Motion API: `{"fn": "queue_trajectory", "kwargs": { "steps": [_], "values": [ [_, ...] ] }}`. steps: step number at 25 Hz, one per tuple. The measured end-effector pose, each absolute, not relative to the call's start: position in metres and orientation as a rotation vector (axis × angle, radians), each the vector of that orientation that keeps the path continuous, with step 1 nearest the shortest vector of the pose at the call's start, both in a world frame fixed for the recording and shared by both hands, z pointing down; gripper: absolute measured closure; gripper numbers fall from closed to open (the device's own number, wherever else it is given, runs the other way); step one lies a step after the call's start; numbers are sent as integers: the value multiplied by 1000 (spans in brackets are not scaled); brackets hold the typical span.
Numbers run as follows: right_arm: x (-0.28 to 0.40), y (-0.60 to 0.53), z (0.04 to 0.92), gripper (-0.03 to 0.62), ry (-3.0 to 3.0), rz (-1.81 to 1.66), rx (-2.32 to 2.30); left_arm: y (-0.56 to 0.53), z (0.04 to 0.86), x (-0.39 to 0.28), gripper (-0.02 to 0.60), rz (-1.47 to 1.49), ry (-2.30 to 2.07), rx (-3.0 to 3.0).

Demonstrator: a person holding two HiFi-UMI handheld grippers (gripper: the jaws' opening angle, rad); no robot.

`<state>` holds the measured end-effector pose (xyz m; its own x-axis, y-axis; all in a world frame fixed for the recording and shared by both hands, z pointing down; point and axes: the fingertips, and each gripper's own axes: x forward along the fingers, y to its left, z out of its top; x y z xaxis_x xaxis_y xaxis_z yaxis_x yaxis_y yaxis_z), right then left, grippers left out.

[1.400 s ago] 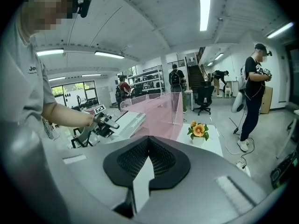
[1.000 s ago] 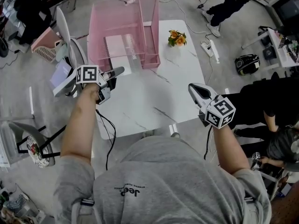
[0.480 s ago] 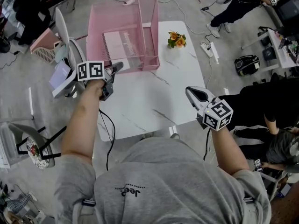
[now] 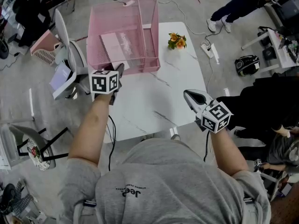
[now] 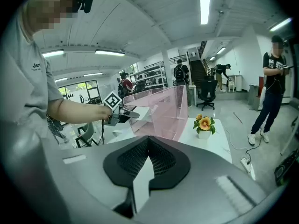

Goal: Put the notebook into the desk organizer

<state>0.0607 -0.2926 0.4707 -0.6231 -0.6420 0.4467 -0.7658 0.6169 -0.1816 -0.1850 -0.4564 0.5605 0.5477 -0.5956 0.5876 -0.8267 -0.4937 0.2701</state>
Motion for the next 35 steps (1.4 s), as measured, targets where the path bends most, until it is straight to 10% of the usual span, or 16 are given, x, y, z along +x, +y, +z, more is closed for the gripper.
{"fn": "queue_trajectory", "kwargs": {
  "steps": [10, 12, 35],
  "values": [
    [61, -293, 474, 591, -2512, 521, 1134, -449, 558, -186, 432, 545, -1035, 2368],
    [60, -294, 474, 591, -2514, 523, 1131, -447, 559, -186, 153, 563, -1004, 2377],
    [53, -291, 473, 591, -2511, 529, 1110, -434, 572, -212, 178, 836, -1396, 2311]
  ]
}}
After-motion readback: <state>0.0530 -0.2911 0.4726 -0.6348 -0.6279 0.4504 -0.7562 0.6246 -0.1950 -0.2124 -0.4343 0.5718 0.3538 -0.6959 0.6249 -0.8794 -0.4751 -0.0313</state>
